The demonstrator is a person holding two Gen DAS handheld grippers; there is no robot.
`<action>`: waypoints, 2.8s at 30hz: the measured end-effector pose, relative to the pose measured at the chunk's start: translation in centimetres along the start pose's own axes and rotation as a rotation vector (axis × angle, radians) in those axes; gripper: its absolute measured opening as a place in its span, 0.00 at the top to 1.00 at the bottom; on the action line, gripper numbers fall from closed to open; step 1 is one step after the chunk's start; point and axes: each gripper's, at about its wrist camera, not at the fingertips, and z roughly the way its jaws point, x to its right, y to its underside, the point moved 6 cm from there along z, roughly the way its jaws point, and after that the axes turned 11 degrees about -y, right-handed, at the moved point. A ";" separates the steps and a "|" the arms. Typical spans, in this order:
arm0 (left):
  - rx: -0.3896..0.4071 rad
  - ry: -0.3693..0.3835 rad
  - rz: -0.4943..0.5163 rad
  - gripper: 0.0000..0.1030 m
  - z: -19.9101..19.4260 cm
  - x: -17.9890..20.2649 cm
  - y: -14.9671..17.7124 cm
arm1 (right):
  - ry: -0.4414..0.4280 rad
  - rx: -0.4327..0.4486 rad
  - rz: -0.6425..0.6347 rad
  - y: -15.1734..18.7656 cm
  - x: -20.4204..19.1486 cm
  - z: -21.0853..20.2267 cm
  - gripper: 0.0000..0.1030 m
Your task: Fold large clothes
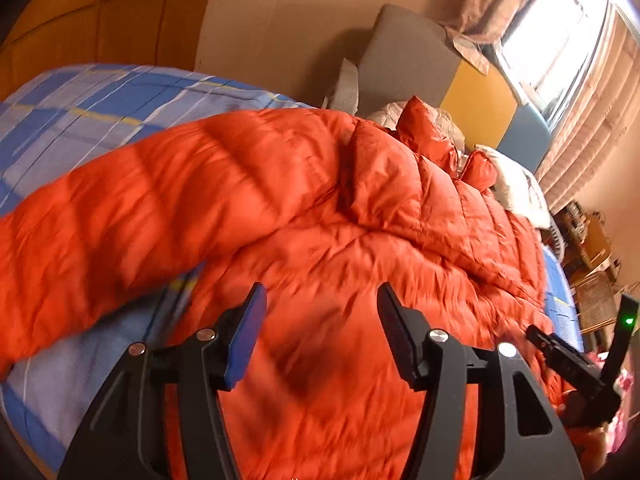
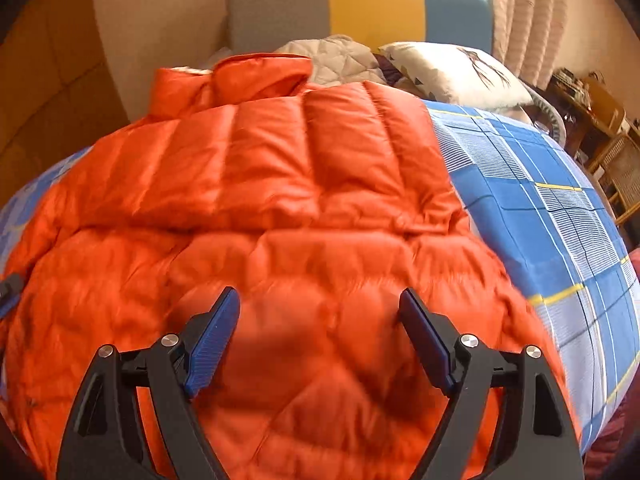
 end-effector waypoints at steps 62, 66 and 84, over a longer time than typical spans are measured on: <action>0.085 0.349 0.460 0.27 -2.2 11.3 3.9 | -0.102 0.026 0.135 3.7 0.0 -1.8 0.18; 0.085 0.357 0.434 0.26 -3.5 9.1 4.9 | -0.203 0.039 0.163 2.5 -1.2 -1.8 0.28; 0.015 0.158 0.260 0.26 0.7 2.6 3.2 | -0.334 0.079 0.003 -4.8 -9.5 0.6 0.91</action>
